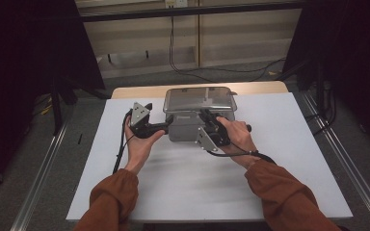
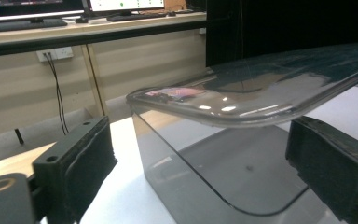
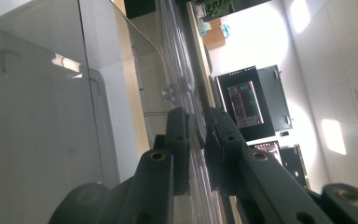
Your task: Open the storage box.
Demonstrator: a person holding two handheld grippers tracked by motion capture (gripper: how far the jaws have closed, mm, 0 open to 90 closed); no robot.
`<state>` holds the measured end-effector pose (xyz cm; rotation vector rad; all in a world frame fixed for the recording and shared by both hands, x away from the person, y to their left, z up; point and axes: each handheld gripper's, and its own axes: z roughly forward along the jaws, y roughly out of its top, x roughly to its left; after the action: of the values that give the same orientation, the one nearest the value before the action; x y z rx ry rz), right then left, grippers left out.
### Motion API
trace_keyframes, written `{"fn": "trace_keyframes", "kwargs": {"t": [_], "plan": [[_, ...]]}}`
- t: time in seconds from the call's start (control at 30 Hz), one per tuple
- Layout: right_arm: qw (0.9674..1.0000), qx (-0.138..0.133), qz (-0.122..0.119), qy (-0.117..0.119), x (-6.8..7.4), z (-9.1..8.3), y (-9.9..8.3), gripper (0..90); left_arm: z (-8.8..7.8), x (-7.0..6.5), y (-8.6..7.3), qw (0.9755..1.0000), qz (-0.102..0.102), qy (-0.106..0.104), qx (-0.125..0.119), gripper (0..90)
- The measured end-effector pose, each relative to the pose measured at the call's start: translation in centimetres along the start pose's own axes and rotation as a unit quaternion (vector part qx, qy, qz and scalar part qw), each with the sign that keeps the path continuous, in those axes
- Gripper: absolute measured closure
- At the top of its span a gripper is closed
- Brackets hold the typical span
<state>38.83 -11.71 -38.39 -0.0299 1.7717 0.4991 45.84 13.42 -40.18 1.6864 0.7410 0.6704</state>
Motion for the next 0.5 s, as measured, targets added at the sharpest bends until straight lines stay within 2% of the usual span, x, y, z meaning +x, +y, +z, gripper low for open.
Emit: {"fn": "trace_keyframes", "kwargs": {"t": [0.07,0.1,0.13,0.23,0.3,0.33,0.43,0.5], "plan": [[1.0000,0.000,-0.001,0.001,0.02,0.00,0.02,80.0,0.17,-0.02,-0.15,1.0000,0.003,0.005,-0.002,8.8],[1.0000,0.001,0.000,0.000,0.06,-0.03,0.05,80.0,0.31,0.10,-0.37,1.0000,-0.001,0.005,0.003,9.8],[1.0000,0.002,-0.002,0.003,0.17,-0.07,0.05,79.9,0.53,0.31,-0.64,0.9999,-0.014,0.004,0.008,9.4],[1.0000,0.002,-0.007,0.007,0.27,-0.06,0.01,79.7,0.60,0.24,-0.62,0.9999,-0.002,0.012,0.004,9.8],[1.0000,0.002,-0.004,0.007,0.35,-0.07,-0.02,79.5,0.62,0.05,-0.59,1.0000,0.001,0.005,-0.002,11.8],[1.0000,0.002,-0.003,0.006,0.37,-0.08,-0.03,79.4,0.54,-0.07,-0.55,0.9999,0.012,0.004,0.001,13.2],[1.0000,0.003,0.001,0.007,0.50,-0.10,-0.06,79.1,0.55,-0.19,-0.45,0.9999,0.010,-0.001,-0.006,16.2],[1.0000,0.001,0.001,0.007,0.66,-0.07,-0.13,78.9,0.52,-0.35,-0.34,0.9997,0.021,-0.001,-0.008,18.6]]}}
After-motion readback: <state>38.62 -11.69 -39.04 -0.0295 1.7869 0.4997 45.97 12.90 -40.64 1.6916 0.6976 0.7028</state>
